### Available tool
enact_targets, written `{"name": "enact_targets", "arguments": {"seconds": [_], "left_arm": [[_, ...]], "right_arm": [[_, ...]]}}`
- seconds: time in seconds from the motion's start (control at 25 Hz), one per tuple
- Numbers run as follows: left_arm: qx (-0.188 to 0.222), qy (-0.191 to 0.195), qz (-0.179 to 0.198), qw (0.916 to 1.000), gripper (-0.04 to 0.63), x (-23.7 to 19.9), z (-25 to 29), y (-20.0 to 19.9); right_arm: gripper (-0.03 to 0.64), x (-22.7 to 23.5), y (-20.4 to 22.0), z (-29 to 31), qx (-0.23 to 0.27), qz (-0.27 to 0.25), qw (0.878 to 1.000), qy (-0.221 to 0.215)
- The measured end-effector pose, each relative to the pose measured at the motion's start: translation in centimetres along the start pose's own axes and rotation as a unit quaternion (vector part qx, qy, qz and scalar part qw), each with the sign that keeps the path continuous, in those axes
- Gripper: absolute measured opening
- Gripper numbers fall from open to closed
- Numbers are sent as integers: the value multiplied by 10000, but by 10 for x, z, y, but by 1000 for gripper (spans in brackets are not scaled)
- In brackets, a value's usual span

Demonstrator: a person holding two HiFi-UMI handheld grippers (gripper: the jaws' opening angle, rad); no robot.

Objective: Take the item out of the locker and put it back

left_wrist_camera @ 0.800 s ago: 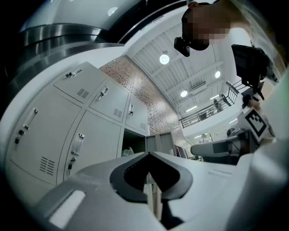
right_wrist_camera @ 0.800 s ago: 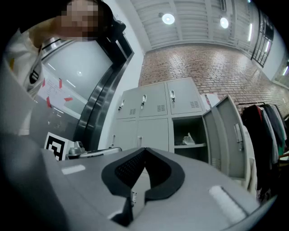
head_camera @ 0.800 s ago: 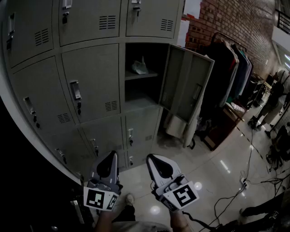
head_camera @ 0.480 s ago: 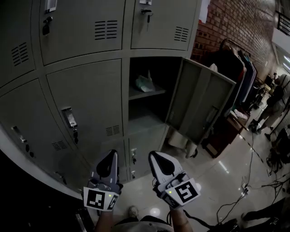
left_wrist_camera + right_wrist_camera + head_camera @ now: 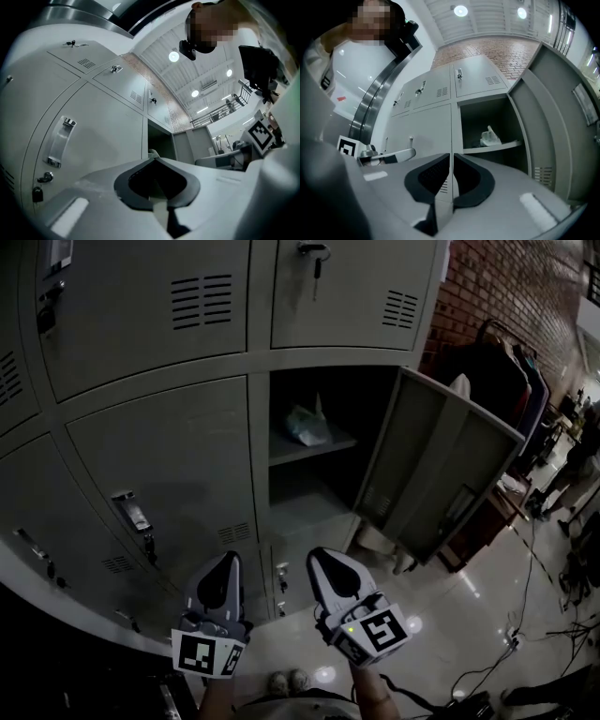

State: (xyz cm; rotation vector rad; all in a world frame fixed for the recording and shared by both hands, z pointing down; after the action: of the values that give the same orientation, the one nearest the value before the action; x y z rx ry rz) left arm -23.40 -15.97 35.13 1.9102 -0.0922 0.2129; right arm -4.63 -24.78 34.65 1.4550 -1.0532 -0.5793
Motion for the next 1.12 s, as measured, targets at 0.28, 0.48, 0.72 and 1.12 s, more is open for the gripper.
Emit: {"name": "enact_targets", "arguments": {"seconds": [0.28, 0.48, 0.72, 1.12], "left_arm": [[-8, -32, 66, 10000, 6, -1, 14, 4], [31, -154, 71, 9999, 6, -6, 22, 1], [41, -314, 71, 9995, 6, -15, 28, 4], [-37, -436, 30, 9990, 6, -19, 31, 12]], "right_arm": [[470, 74, -61, 107, 211, 168, 9986, 450], [495, 134, -96, 189, -207, 726, 9925, 962], [495, 161, -84, 229, -928, 650, 9854, 1269], [12, 156, -85, 232, -1058, -289, 9883, 1060]]}}
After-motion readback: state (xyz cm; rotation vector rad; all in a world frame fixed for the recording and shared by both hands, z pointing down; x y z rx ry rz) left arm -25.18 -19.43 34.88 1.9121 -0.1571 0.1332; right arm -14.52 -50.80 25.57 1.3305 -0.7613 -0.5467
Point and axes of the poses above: the fingertips, and each gripper's own axes: z forward along the fingers, x to its right, y out of its underside, the point moved 8 cm from there along -z, backward along the fingers, and after that the axes turned 9 degrees about z, right-handed, at the moved point
